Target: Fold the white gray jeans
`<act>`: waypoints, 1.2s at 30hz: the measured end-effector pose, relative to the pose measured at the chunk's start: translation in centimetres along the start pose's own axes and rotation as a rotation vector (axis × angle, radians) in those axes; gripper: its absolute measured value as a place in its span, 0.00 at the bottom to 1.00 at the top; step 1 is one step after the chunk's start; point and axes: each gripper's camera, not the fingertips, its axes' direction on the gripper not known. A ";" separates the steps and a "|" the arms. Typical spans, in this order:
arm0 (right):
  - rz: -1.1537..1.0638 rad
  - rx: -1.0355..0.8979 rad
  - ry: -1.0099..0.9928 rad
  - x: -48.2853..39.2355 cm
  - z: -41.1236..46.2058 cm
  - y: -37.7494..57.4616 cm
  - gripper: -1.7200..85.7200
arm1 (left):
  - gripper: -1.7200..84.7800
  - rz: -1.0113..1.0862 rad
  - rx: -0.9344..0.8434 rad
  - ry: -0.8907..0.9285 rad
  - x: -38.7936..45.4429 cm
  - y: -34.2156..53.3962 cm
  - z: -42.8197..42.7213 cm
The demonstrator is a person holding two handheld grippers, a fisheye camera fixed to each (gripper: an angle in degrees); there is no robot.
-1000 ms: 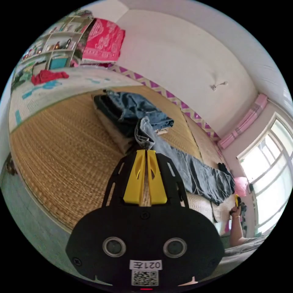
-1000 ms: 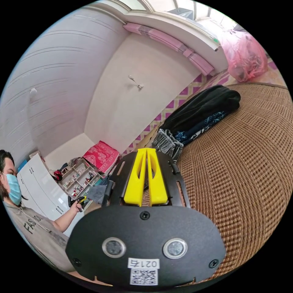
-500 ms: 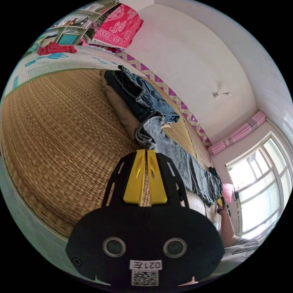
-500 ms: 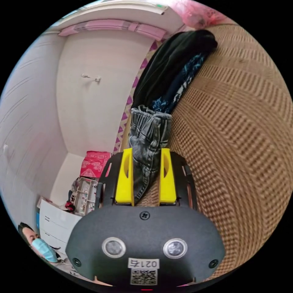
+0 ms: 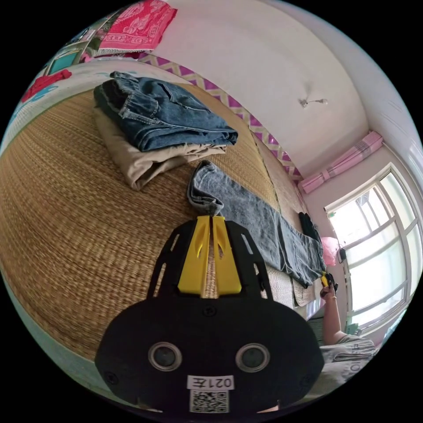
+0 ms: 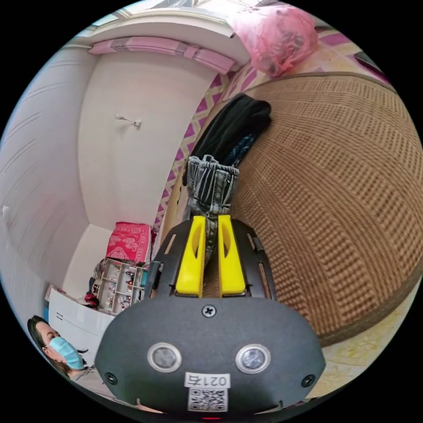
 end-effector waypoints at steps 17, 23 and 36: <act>-1.335 -0.263 0.460 -38.5 21.9 -7.7 0.17 | 0.09 0.893 -0.072 -0.124 25.9 -3.4 10.5; -1.514 -0.587 0.595 -40.2 36.1 -16.1 0.15 | 0.13 1.043 -0.273 -0.196 29.4 -7.8 21.8; -1.425 -0.789 0.463 -33.7 33.5 -37.2 0.03 | 0.02 1.088 -0.383 -0.111 20.8 -13.9 27.4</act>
